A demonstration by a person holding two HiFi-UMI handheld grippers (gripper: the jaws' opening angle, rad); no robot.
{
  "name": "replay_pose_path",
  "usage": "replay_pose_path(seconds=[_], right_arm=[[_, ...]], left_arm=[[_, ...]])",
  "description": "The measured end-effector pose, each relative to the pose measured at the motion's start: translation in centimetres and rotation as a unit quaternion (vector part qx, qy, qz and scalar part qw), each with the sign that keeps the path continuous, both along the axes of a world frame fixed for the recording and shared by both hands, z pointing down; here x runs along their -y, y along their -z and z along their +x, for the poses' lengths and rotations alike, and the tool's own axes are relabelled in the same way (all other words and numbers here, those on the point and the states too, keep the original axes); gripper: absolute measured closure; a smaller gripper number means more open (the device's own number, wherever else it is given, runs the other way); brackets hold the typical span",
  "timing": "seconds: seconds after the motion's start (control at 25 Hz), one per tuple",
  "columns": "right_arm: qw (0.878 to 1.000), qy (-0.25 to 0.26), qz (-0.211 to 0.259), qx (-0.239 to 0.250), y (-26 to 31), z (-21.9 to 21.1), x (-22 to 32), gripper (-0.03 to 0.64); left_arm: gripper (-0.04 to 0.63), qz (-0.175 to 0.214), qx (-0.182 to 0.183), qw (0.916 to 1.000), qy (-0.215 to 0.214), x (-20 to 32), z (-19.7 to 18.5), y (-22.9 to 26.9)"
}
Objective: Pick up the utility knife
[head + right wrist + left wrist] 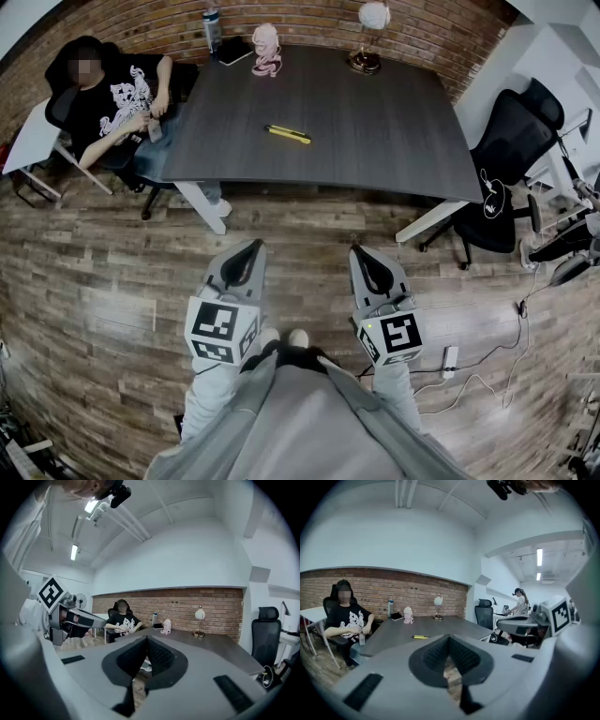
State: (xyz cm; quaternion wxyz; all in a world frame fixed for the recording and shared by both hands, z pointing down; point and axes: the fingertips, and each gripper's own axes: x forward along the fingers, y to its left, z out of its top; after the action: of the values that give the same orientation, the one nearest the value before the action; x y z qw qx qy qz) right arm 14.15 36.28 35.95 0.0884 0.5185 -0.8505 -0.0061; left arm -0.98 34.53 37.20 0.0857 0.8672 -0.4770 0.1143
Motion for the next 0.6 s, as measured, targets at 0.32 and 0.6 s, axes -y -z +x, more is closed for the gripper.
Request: replay_pose_path(seconds=[0.32, 0.6], right_arm=[[1.0, 0.008, 0.0, 0.019, -0.1, 1.4, 0.4, 0.598], [1.0, 0.007, -0.007, 0.026, -1.1, 1.1, 3.3, 0.598]], left_arm=[[0.577, 0.007, -0.002, 0.9998, 0.018, 0.2, 0.9, 0.2], [0.577, 0.005, -0.006, 0.9997, 0.023, 3.0, 0.4, -0.6]])
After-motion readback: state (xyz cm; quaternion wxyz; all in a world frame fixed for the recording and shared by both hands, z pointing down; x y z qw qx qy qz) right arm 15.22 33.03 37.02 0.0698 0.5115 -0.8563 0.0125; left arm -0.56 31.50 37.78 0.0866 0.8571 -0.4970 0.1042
